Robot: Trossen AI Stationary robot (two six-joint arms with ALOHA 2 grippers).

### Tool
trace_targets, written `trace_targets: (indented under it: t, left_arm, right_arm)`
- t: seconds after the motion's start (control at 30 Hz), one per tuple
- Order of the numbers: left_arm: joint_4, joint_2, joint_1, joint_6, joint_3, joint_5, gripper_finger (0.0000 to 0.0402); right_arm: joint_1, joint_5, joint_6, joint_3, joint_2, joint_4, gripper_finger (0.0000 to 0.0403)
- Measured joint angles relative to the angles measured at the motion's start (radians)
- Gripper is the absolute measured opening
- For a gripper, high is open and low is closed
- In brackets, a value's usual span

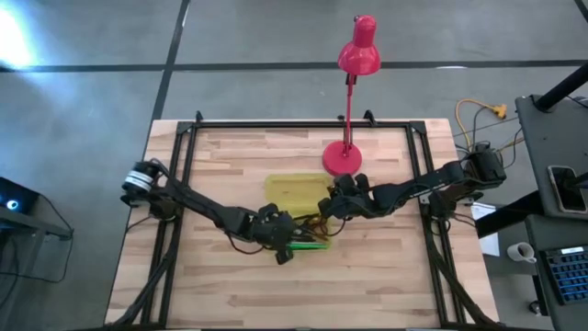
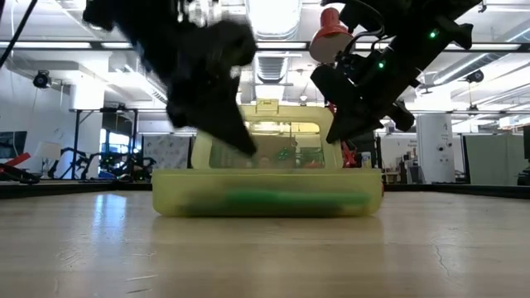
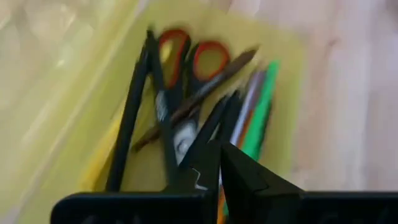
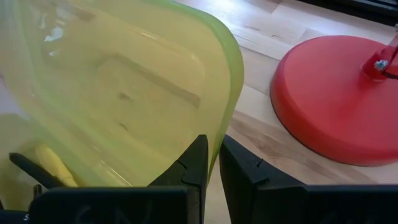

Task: Pick & place school supplies into a supply box
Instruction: Adjust the pens inside the yellow supply box, then close the yellow supply box

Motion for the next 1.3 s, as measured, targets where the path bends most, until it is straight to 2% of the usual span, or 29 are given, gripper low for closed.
trace_targets:
  t: [0.17, 0.33, 0.63, 0.83, 1.13, 1.3]
  left_arm:
    - [0.048, 0.045, 0.016, -0.09, -0.068, 0.004, 0.0]
    - [0.062, 0.064, 0.019, -0.126, -0.086, 0.0, 0.0]
    - [0.069, 0.064, 0.025, -0.113, -0.068, -0.037, 0.0]
    - [0.068, 0.064, 0.025, -0.101, -0.066, -0.037, 0.0]
    - [0.048, 0.064, 0.006, -0.105, -0.004, -0.041, 0.0]
    - [-0.056, 0.063, -0.004, -0.097, 0.071, -0.04, 0.0]
  right_arm:
    - [0.031, -0.005, -0.079, 0.022, 0.0, -0.003, 0.0028]
    - [0.082, -0.03, -0.193, 0.06, -0.002, -0.02, 0.0029]
    - [0.16, -0.042, -0.247, 0.158, -0.003, -0.217, 0.0029]
    - [0.186, -0.042, -0.29, 0.196, -0.003, -0.28, 0.0029]
    - [0.192, -0.027, -0.294, 0.202, -0.005, -0.329, 0.0029]
    - [0.192, -0.02, -0.286, 0.185, -0.005, -0.329, 0.0029]
